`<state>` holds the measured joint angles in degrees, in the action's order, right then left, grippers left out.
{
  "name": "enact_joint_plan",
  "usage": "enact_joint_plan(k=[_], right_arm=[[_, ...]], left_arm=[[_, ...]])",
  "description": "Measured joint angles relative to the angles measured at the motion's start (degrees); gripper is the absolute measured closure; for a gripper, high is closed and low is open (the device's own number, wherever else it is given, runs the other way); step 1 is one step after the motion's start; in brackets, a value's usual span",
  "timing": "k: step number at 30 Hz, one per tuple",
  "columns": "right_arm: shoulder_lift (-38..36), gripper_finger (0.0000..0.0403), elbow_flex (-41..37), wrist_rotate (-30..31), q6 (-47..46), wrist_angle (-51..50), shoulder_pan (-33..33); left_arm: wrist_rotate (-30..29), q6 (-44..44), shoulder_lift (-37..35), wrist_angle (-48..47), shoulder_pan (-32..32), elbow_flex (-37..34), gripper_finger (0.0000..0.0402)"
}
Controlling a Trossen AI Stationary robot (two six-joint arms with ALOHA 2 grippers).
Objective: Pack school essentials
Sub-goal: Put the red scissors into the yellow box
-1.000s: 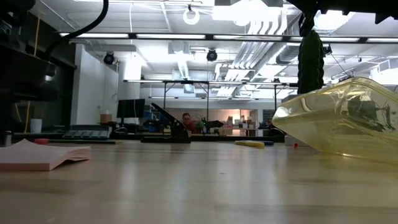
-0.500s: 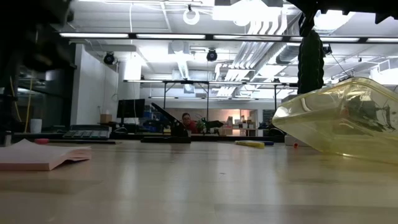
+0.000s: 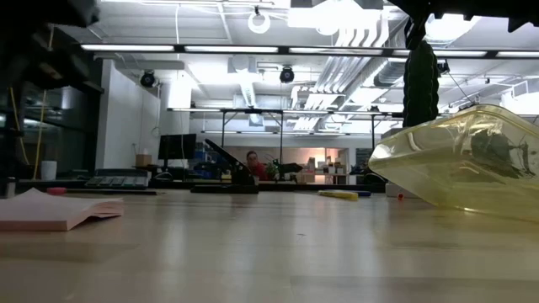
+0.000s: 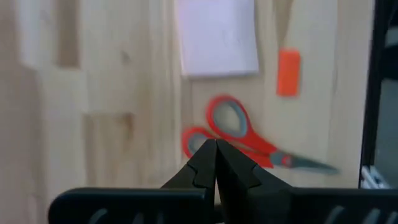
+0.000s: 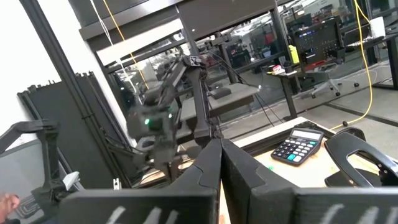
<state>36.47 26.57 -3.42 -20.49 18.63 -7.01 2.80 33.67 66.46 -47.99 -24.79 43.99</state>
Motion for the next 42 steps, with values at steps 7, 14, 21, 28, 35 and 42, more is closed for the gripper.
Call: enact_joint_plan(k=[7,14,21,28,35,42], right_arm=[[-0.01,0.0402,0.00,0.00,0.00,0.00,-0.01],[0.02,0.0402,0.00,0.02,0.00,-0.44,-0.02],[0.02,0.0402,0.00,0.00,0.00,-1.16,-0.02],[0.02,0.0402,0.00,0.00,-0.05,-2.19,-0.02],[0.02,0.0402,0.00,0.00,-0.04,-2.47,-0.02],[0.02,0.0402,0.00,0.00,-0.20,-2.67,-0.02]], left_arm=[[-1.32,16.03,8.55,0.08,-8.23,0.00,0.0401],[-1.28,26.34,12.76,0.04,-6.94,-0.07,0.0360],[1.39,32.08,16.01,0.35,-5.29,-0.07,0.0288],[1.50,36.13,16.66,2.05,-4.07,-0.07,0.0244],[1.30,41.48,19.95,2.24,-3.66,-0.09,0.0239],[1.84,44.01,22.90,2.34,-3.68,0.15,0.0240]])
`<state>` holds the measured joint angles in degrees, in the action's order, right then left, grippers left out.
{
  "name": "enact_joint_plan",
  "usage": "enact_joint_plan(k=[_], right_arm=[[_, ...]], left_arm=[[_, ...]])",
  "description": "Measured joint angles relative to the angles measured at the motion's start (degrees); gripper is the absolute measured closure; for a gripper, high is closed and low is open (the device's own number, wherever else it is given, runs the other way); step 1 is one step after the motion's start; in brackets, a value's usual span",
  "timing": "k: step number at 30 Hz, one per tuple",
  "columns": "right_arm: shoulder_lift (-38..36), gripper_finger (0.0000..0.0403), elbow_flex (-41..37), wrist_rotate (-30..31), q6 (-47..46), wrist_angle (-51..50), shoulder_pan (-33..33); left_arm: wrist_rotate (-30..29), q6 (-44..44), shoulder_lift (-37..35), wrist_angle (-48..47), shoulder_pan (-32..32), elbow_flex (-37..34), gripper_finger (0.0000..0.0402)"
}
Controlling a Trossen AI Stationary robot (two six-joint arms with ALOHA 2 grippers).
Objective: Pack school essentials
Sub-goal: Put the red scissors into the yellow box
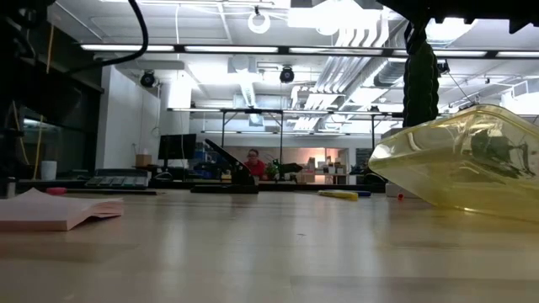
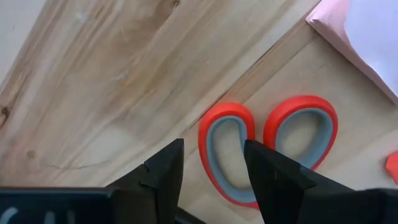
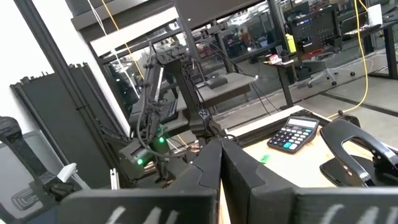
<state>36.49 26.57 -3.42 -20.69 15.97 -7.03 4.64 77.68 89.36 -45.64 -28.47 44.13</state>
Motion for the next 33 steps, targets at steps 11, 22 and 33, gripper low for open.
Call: enact_joint_plan(k=[11,22,33], right_arm=[[0.00,0.0402,0.00,0.00,0.07,-0.09,0.00],[0.00,0.0402,0.00,0.10,0.00,-0.21,0.00],[-0.02,0.0402,0.00,0.24,0.00,-0.35,0.00]], left_arm=[[-0.53,1.65,-1.96,-0.97,0.31,-0.32,0.0241],[-2.67,-0.47,-3.61,-4.96,0.40,-0.41,0.0241],[-0.88,-0.88,-0.28,-2.92,0.21,-0.32,0.0241]])
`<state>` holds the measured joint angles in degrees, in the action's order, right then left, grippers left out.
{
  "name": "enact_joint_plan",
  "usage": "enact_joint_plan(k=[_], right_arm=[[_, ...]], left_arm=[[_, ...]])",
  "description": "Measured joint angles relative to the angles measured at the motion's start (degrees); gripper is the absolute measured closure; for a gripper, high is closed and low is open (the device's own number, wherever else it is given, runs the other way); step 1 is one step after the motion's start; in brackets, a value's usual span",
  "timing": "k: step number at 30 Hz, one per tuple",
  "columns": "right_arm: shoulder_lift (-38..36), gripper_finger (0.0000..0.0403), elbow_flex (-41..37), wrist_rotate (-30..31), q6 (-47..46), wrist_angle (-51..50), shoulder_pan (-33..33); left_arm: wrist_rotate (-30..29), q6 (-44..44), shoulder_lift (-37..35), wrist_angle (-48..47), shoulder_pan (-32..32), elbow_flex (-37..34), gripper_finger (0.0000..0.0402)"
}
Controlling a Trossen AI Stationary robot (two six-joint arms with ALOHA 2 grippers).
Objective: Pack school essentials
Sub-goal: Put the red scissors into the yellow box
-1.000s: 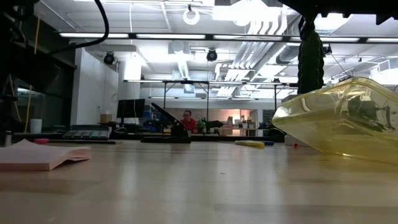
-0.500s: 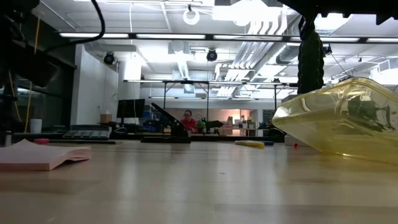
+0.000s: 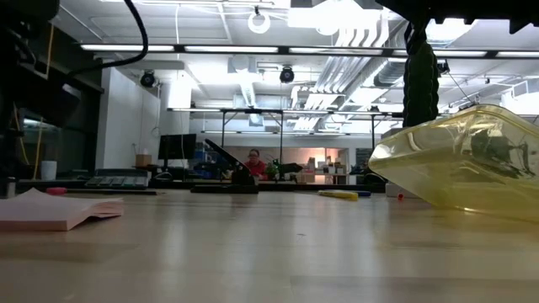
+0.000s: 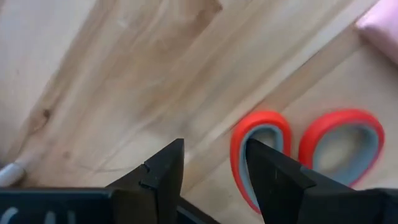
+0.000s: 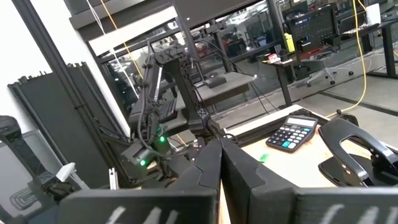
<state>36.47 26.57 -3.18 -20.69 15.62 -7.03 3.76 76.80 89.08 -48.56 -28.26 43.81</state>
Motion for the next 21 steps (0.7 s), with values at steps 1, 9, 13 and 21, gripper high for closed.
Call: enact_joint_plan(k=[1,9,13,21], right_arm=[[0.00,0.0402,0.00,0.00,0.00,-0.09,0.00],[0.00,0.0402,0.00,0.16,0.02,-0.55,0.00],[0.00,0.0402,0.00,1.57,0.10,-0.86,0.00],[0.00,0.0402,0.00,1.70,0.15,-1.33,0.00]], left_arm=[[0.59,-0.03,0.52,0.78,-0.07,0.00,0.0241],[1.84,-1.12,3.12,2.04,-0.34,0.26,0.0241],[1.63,-2.28,3.19,2.09,-0.36,0.26,0.0264],[0.51,-4.84,2.93,2.72,-0.32,0.29,0.0389]])
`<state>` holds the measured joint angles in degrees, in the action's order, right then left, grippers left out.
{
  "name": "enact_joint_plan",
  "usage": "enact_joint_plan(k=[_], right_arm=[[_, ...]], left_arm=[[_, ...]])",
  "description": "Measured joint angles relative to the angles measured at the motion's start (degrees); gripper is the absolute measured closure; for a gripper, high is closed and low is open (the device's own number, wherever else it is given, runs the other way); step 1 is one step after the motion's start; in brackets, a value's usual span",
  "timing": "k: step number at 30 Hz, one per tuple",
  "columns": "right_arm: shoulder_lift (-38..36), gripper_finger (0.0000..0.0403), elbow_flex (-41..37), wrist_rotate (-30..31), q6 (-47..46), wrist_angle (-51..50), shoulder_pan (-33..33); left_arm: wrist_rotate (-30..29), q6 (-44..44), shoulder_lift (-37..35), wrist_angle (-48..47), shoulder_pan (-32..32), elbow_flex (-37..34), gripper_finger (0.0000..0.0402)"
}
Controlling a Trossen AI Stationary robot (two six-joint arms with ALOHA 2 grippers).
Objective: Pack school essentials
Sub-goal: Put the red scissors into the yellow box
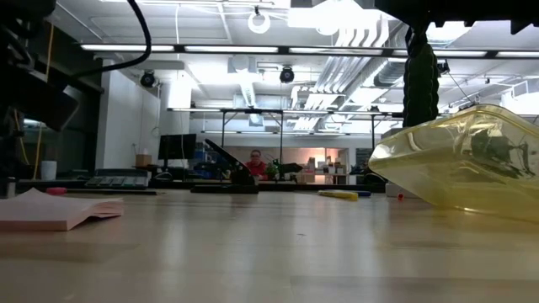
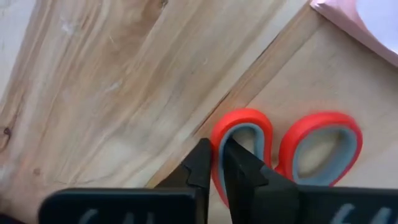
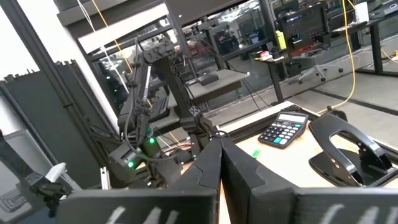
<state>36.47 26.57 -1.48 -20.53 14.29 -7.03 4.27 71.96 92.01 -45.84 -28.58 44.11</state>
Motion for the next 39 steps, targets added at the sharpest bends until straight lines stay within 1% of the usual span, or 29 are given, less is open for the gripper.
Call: enact_joint_plan(k=[5,10,14,17,20,23,26,28,31,34,36,39], right_arm=[[0.00,0.0402,0.00,-0.01,0.02,-0.14,0.00],[0.00,0.0402,0.00,-0.01,0.02,-0.14,0.00],[0.00,0.0402,0.00,-0.01,-0.01,-0.12,0.00],[0.00,0.0402,0.00,-0.01,-0.11,0.06,0.00],[0.00,0.0402,0.00,0.00,-0.43,0.34,0.00],[0.05,0.0402,0.00,0.05,-1.55,0.65,-0.02],[1.12,0.0402,0.00,0.47,-1.53,0.95,0.12],[2.56,0.0402,0.00,0.47,-1.53,1.84,0.51],[5.68,0.0402,0.84,0.46,-1.35,2.34,1.43],[9.61,0.0402,3.93,0.39,1.29,2.59,2.95],[12.57,0.0402,6.66,-0.01,3.48,2.70,4.02],[16.27,0.0402,10.43,-0.54,4.48,2.42,4.88]], left_arm=[[-0.17,-1.49,-1.27,-0.02,0.38,-0.19,0.0389],[-1.57,-2.38,-5.38,-1.73,1.31,-0.53,0.0397],[-1.73,-5.19,-12.54,-4.13,2.51,-0.41,0.0399],[-3.72,-7.67,-19.57,-4.65,4.06,0.17,0.0400],[-7.52,-9.87,-26.81,-4.32,6.31,1.54,0.0400],[-13.38,-13.83,-33.16,-2.97,9.70,3.53,0.0400],[-20.36,-20.96,-37.76,2.14,14.42,5.39,0.0401],[-22.02,-27.46,-39.73,8.29,18.12,5.96,0.0401],[-21.30,-37.68,-41.25,20.81,23.64,6.14,0.0401],[-19.10,-48.75,-41.24,30.47,28.19,6.13,0.0401],[-18.27,-55.58,-40.96,34.71,30.65,6.13,0.0401],[-18.17,-64.17,-40.41,38.30,33.57,6.13,0.0401]])
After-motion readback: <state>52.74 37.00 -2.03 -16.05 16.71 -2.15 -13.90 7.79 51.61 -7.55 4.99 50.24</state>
